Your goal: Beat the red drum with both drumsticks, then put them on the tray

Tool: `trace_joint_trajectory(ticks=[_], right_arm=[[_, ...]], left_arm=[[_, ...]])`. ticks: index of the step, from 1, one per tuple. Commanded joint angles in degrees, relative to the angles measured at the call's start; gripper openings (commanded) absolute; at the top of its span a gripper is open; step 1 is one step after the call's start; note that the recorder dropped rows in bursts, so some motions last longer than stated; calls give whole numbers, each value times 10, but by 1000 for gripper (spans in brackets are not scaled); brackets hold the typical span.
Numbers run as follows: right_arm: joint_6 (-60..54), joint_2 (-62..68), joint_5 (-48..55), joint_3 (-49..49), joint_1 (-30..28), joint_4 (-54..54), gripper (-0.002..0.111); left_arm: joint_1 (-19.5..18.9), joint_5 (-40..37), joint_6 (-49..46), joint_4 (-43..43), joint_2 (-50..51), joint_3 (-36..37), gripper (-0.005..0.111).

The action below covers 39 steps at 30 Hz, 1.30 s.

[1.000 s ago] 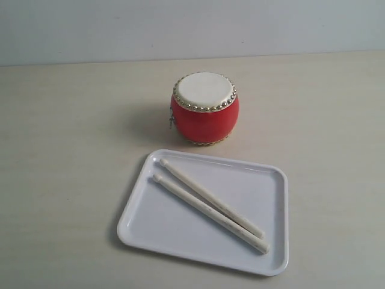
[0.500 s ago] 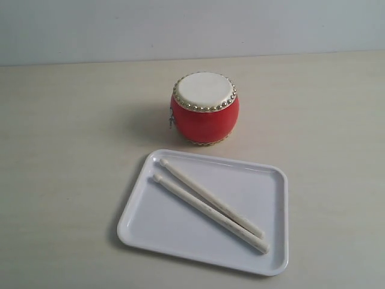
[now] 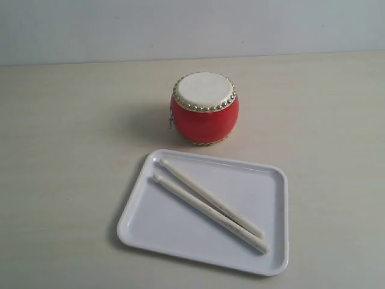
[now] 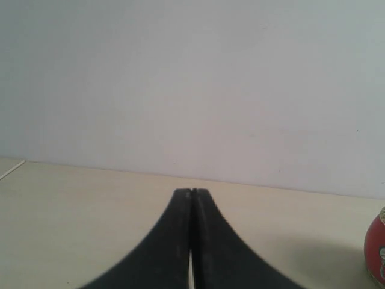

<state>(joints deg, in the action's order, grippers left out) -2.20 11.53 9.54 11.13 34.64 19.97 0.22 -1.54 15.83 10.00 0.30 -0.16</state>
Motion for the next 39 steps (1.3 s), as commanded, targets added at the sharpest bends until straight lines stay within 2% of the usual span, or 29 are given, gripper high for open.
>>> trace_joint_trajectory(ticks=[1,9,11,13,21,25,39], right_arm=[[0,-3,-7,-1,0,0,0],[-1,-8,-3,-1,-1,-2,0],[-5,-13,-3,-1,-19,-5,0],[-19,-19,0,-1,-46,-8,0],[-68,-74,-7,-51,-248,-8,0],[-68,-113,-33,-99,-309,-8,0],[-77,-115,-69,-111,-323,-5,0]], left_arm=[[-2,-2,5,-4,-3,2,0],[-2,-2,5,-4,-3,2,0],[-2,-2,5,-4,-3,2,0],[-2,-2,5,-4,-3,2,0],[-2,-2,5,-4,-3,2,0],[-2,-2,5,-4,-3,2,0],[-2,-2,5,-4,-3,2,0]])
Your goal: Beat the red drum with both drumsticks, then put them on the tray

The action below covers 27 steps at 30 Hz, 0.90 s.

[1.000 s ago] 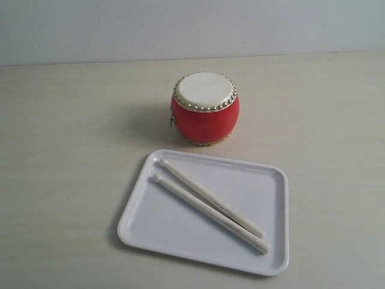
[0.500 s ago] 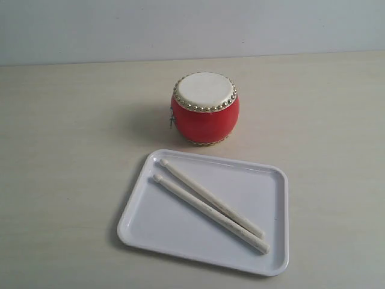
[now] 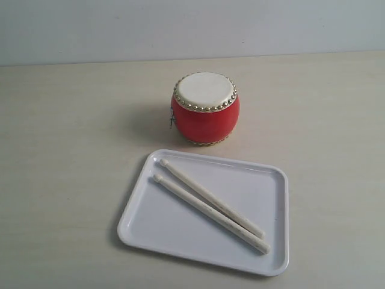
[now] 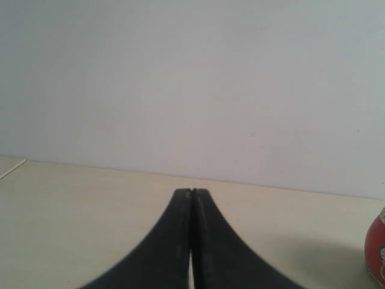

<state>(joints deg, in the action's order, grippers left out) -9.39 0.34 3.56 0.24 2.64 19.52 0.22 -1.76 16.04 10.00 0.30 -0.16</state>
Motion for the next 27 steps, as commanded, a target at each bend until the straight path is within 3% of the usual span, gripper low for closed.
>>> trace_joint_trajectory(ticks=[1,10,16,27], right_arm=[[-5,-3,-9,-2,-3,0,0],[-2,-3,9,-2,-3,-14,0],[142,-3,36,-2,-3,-183,0],[145,-3,36,-2,-3,-181,0]], left_arm=[[-2,0,3,-4,-3,2,0],[-2,0,3,-4,-3,2,0],[-2,0,3,-4,-3,2,0],[-2,0,3,-4,-3,2,0]])
